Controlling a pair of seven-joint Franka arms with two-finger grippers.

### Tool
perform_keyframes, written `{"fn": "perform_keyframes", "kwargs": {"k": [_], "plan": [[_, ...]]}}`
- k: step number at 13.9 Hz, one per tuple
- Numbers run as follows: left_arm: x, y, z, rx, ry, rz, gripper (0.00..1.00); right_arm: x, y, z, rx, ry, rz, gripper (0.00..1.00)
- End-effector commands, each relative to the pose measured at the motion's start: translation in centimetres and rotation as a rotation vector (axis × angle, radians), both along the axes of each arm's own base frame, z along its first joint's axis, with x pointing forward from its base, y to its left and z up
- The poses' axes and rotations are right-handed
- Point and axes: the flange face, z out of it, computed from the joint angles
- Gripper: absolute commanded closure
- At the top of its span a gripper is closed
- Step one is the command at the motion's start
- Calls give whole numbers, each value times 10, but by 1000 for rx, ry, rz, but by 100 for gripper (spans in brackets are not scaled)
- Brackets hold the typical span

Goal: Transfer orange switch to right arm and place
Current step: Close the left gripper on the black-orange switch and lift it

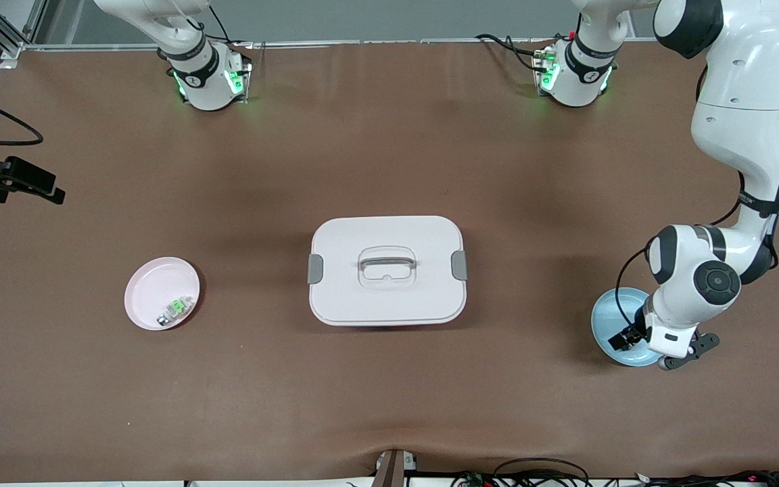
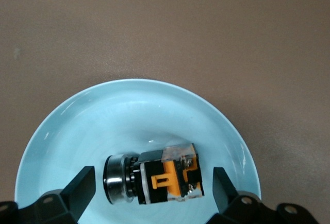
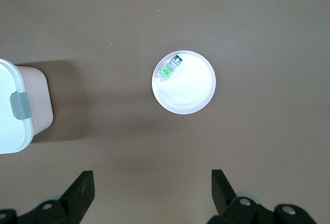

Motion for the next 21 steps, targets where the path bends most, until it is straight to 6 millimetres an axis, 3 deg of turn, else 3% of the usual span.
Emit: {"fn": "perform_keyframes", "kwargs": {"k": [1,11,12,15,16,19,21], "plan": [[3,6,-3,5,-13,22,0,-4,0,6,6,-15,-3,0],[2,15,-15,3,-8,34,0,-4,-2,6,7,-15,-8,0],[2,13,-14,2,-10,32,17,-4,-1,6,7,-15,-6,0],[6,13,-1,4,-28,33,86,-4,-1,6,7,-22,-7,0],[8,14,8,5,-36,34,100,-4,-1,6,6,-22,-7,0],[8,8,27,5,-31,34,100,-4,-3,6,6,-22,-10,0],[8,-6,50,-3,-18,48,100,-3,-4,6,6,-20,-11,0]]}}
